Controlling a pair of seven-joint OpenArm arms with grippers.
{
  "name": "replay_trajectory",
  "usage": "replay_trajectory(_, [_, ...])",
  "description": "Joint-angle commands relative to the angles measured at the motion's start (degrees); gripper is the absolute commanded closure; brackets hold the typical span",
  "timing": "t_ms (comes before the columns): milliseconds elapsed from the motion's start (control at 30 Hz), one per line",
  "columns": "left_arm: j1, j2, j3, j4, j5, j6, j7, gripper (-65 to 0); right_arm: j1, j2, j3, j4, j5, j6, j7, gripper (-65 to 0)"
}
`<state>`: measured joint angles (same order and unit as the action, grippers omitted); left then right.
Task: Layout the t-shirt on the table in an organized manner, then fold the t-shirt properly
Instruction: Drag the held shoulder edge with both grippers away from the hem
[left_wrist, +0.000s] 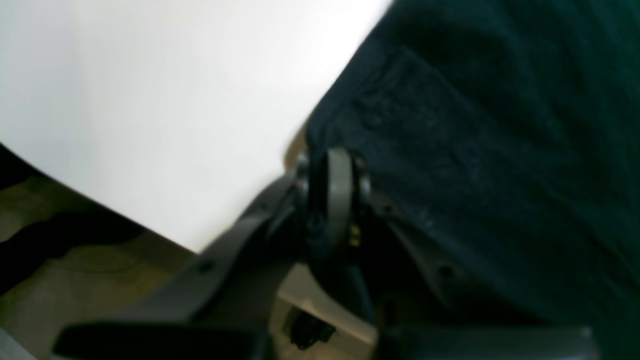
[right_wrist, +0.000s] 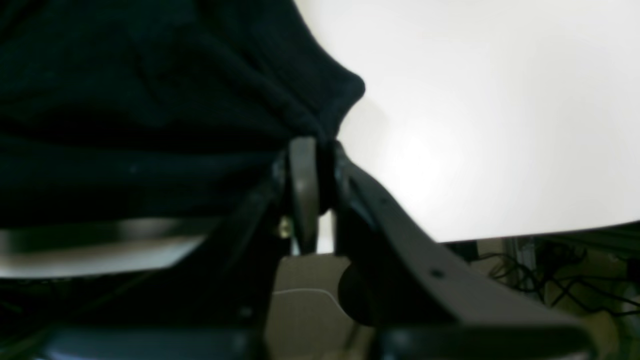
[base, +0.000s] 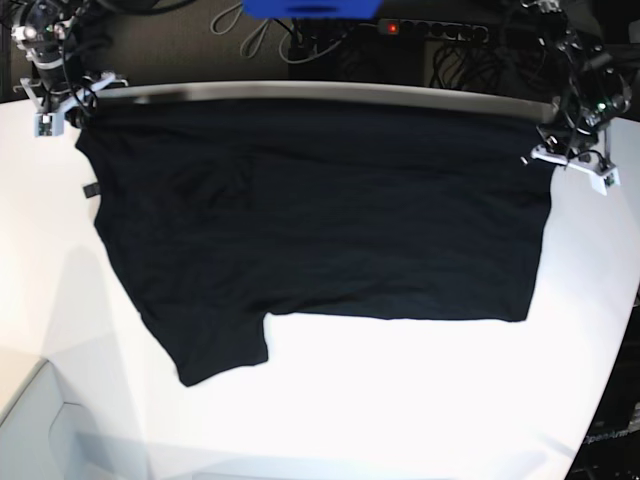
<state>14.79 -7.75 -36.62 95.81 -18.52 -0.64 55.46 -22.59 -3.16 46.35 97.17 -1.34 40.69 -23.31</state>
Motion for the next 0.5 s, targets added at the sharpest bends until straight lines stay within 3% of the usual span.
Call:
replay_trajectory(0, [0.29, -0.91, -0.43, 1.64, 0.19, 0.34, -0.82, -5.7, -0.49, 0.65, 0.47, 0.99, 0.25, -0.69, 1.29, -14.1])
replay_trajectory(133, [0.47, -0.91, -0.35, 2.34, 0.11, 0.34, -0.82, -17.3, -0.84, 0.65, 0.64, 1.43, 0.33, -0.69, 1.29, -29.2])
replay_trajectory(233, [1.17, -0.74, -0.35, 3.84, 0.11, 0.34, -0.82, -22.6, -0.66, 0.83, 0.91, 1.87, 0.51, -0.69, 1.38, -36.4])
replay_trajectory(467, [1.79, 1.37, -0.79, 11.4, 0.19, 0.34, -0.74, -23.3, -0.75, -0.67, 1.87, 7.58, 2.18, -0.69, 1.38, -39.6])
